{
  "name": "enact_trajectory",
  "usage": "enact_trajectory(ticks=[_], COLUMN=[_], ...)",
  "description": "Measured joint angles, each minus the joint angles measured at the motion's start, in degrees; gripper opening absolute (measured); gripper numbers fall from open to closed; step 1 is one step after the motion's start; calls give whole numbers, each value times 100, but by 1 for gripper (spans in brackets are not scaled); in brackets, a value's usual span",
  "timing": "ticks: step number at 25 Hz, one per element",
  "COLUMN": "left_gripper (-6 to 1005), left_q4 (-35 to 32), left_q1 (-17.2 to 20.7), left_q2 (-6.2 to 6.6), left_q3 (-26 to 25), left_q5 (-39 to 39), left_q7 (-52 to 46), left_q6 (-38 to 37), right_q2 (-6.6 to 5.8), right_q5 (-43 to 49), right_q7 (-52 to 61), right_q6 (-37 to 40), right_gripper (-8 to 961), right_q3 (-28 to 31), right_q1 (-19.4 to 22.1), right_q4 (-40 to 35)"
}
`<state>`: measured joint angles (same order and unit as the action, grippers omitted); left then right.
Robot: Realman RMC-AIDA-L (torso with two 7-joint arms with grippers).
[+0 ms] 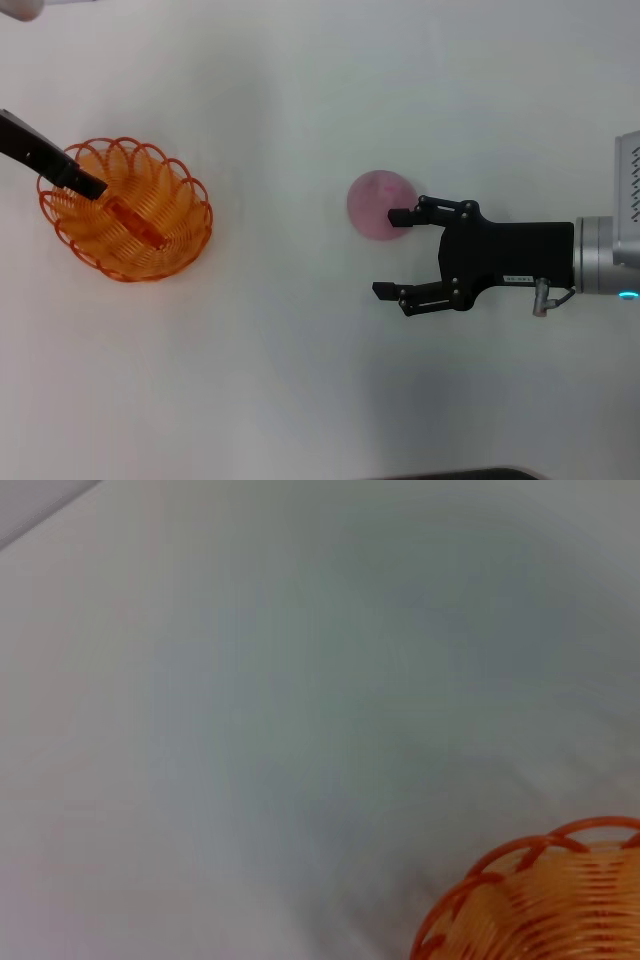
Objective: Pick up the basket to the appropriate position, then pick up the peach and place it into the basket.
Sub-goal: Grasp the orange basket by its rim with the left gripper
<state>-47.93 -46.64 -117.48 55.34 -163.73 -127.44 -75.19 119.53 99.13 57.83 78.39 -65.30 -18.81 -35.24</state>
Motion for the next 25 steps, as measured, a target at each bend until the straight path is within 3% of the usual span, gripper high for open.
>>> enact_trajectory(ticks=[16,25], left_gripper=[735,421], left_q4=[60,47], left_q1=[-29,-30], left_q2=[-12,-8], left_q3=[208,232], left_q5=[-1,-1], left_q7=[-90,-208], left_q6=[159,174], right_q2=[0,0], right_q5=[0,0], right_q7=[0,0], right_q6=[0,0], right_gripper=[945,946], right_q3=[0,0], right_q1=[-17,-20], right_q4=[3,-17])
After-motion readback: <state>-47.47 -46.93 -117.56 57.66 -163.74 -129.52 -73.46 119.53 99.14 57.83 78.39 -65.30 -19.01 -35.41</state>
